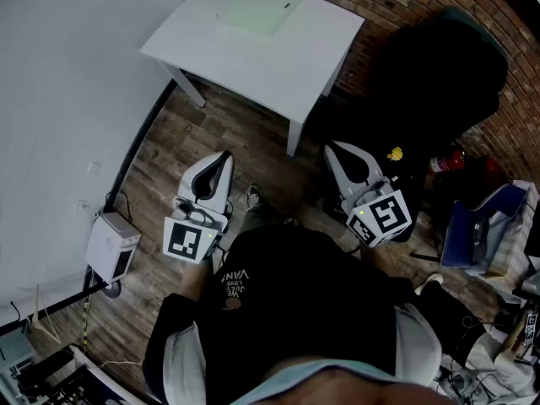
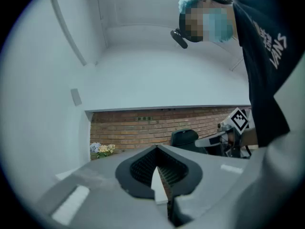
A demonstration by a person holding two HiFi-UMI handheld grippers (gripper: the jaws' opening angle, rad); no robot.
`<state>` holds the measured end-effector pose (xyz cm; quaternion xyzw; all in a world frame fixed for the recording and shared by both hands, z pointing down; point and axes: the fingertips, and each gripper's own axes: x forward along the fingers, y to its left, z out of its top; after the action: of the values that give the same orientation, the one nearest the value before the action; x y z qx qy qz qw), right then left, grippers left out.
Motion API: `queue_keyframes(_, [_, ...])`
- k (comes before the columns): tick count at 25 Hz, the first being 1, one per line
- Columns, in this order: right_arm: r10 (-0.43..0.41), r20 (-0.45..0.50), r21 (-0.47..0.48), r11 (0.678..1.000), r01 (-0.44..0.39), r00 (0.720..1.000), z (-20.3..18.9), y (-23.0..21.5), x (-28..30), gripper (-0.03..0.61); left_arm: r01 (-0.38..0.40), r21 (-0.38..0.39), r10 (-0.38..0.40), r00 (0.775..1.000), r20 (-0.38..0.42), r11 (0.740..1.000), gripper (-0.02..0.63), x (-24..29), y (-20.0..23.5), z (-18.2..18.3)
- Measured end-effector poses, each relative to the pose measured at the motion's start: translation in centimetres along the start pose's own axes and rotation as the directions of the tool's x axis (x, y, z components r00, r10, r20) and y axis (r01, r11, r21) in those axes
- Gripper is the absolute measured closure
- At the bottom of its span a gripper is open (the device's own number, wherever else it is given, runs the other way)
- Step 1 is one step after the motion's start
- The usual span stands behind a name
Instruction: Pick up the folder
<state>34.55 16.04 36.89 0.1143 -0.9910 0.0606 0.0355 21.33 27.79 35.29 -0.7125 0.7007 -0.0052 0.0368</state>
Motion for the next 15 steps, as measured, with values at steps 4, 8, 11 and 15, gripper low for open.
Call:
queue_keyframes(4, [0.013,0.007,0.022,1.0,-0.013,1.0,0.0,0.0,0.1,0.581,-0.019,-0.012,0.019,1.0,-0.005,1.0,0.614,-0.1,0.1,-0.3])
queue_keyframes(8, [0.021,0.023,0.067,0.997,-0.022,1.0,0.3,-0.4,0.5,0.58,-0.045,-0.028,0.045,0.999,0.001,0.999,0.614,-0.1,0.7,-0.7])
queue_keyframes(11, [0.019,0.02,0.066,0.998,-0.021,1.0,0.5,-0.5,1.4,0.58,-0.038,-0.048,0.038,0.999,-0.007,0.998,0.614,0.2,1.7,-1.3])
queue_keyframes(15, [0.005,0.017,0.081,0.997,-0.006,1.0,0.8,-0.6,3.2,0.58,-0.013,-0.042,0.013,1.0,0.006,0.999,0.614,1.5,3.9,-1.0])
